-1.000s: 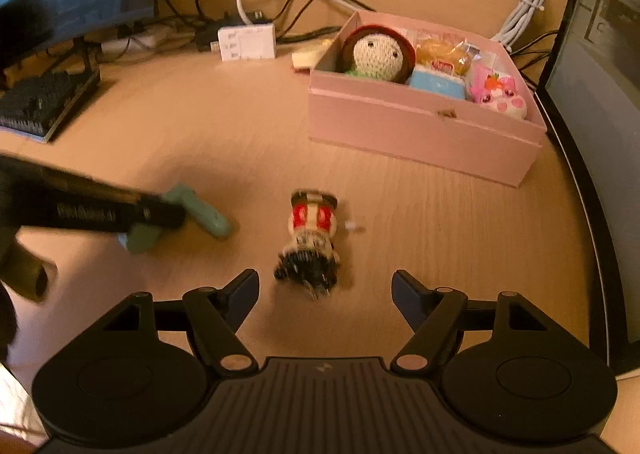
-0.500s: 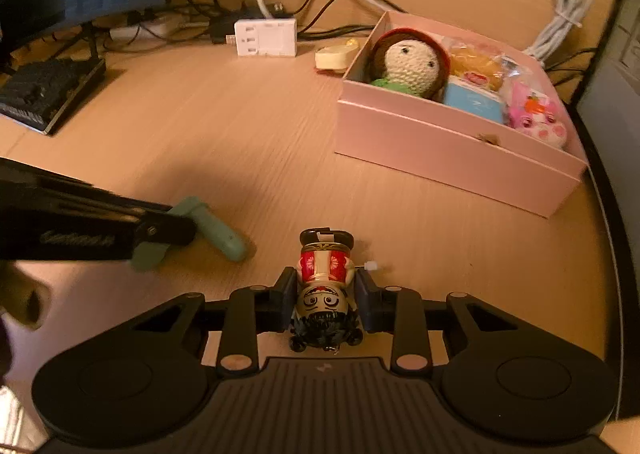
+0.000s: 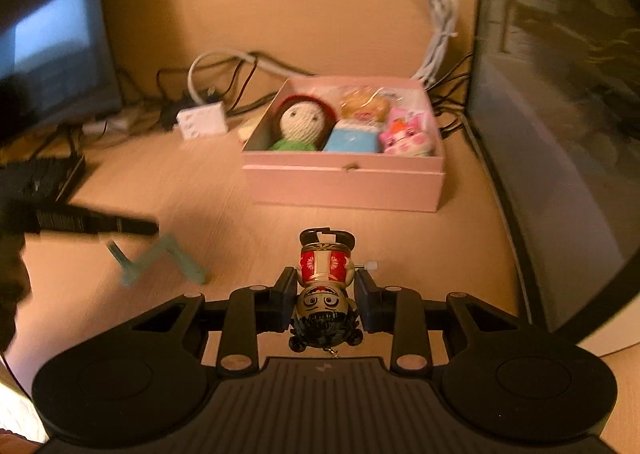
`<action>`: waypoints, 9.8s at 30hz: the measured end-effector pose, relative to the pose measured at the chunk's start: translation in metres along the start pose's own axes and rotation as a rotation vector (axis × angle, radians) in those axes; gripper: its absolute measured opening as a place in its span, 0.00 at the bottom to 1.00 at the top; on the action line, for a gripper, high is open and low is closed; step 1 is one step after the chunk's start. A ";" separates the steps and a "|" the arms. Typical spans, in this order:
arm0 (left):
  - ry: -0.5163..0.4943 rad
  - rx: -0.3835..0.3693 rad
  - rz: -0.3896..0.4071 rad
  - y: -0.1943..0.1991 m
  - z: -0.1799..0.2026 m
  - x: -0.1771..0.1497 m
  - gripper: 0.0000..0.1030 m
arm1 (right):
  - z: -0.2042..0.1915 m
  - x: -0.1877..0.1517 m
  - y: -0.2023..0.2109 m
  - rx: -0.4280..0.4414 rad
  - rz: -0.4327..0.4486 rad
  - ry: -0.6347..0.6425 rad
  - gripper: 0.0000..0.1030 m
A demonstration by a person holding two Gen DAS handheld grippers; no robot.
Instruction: Organize objects
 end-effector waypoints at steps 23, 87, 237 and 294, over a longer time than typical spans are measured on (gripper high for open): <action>-0.255 0.147 -0.152 -0.028 -0.002 -0.029 0.14 | 0.010 -0.024 -0.051 -0.034 -0.089 -0.010 0.43; 0.192 -0.017 -0.060 -0.010 -0.023 -0.034 0.16 | 0.028 0.054 -0.029 0.019 0.060 -0.049 0.31; -0.138 0.210 -0.144 0.016 -0.043 -0.073 0.40 | -0.016 -0.050 -0.071 -0.101 0.004 0.047 1.00; 0.021 -0.065 -0.172 0.009 -0.117 -0.049 0.40 | -0.019 -0.053 -0.070 -0.096 0.026 0.053 1.00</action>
Point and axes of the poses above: each gripper's, at about its wrist camera, not at the fingertips, and y roughly against the way its jaws point, z to its right, x to its top, the point moved 2 cm from there along -y, roughly the way its jaws point, and after that the axes turned 1 degree about y, right-handed, at the moved point
